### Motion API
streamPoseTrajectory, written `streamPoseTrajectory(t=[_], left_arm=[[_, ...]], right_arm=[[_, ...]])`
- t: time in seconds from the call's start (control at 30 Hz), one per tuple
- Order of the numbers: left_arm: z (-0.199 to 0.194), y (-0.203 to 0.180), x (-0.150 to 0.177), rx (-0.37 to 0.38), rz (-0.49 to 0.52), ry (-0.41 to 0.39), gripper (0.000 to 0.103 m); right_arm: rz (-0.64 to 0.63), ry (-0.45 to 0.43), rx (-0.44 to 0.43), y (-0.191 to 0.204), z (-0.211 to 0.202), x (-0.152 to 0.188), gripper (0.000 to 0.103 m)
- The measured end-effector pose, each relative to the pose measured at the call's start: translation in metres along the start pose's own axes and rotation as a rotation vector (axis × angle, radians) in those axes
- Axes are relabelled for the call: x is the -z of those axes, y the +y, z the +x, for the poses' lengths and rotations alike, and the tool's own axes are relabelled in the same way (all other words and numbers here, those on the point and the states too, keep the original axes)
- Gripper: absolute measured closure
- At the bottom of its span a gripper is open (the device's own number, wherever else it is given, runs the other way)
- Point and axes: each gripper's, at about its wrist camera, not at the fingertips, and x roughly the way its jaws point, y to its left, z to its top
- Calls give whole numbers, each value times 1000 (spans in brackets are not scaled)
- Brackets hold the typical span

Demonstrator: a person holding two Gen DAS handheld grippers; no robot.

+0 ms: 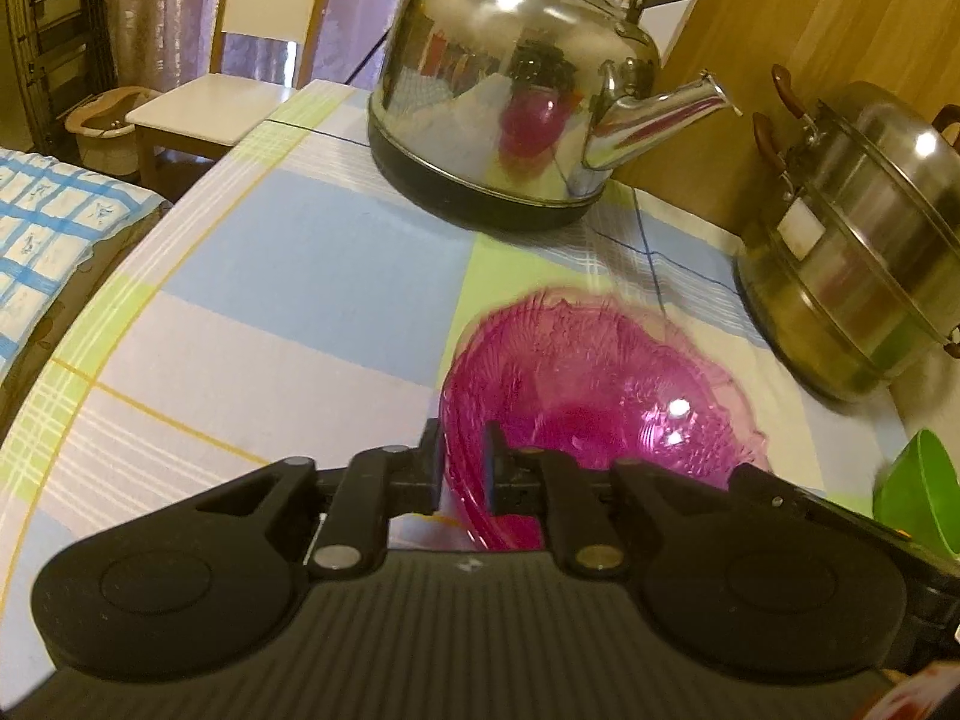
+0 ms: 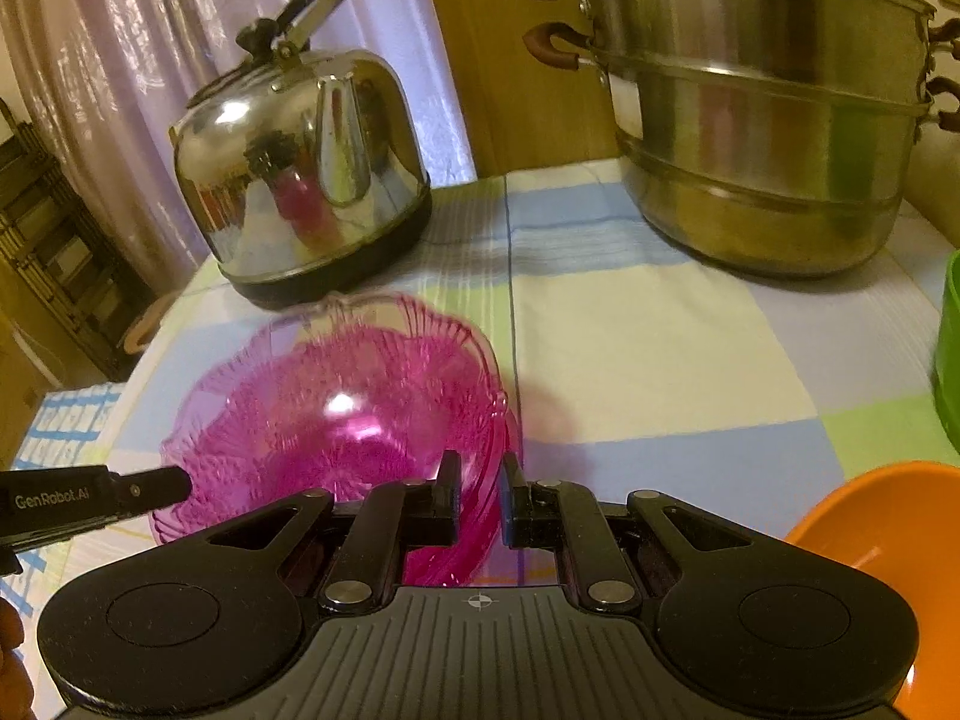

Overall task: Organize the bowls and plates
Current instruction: 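Lower both plates onto the pink plate stack and open both grippers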

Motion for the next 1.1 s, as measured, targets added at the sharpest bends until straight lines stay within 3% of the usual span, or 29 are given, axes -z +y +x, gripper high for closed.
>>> streamPoseTrajectory(t=[0.03, 0.07, 0.1, 0.2, 0.87, 1.1], left_arm=[[-1, 1, 0, -3, -3, -5, 89], [-2, 2, -1, -7, -9, -11, 89], [-4, 3, -1, -7, -14, -18, 88], [-8, 6, -2, -4, -32, -29, 87], [-17, 3, -3, 23, -24, -40, 86], [-37, -3, 1, 49, -9, -62, 85]], right_arm=[[-3, -4, 4, 0, 0, 0, 79], [3, -9, 11, 0, 0, 0, 58], [23, -17, -3, -3, 0, 0, 45], [81, -20, -33, -10, -2, -2, 44], [57, -32, -35, -5, -9, -5, 44], [66, -53, -47, -5, -24, -6, 44]])
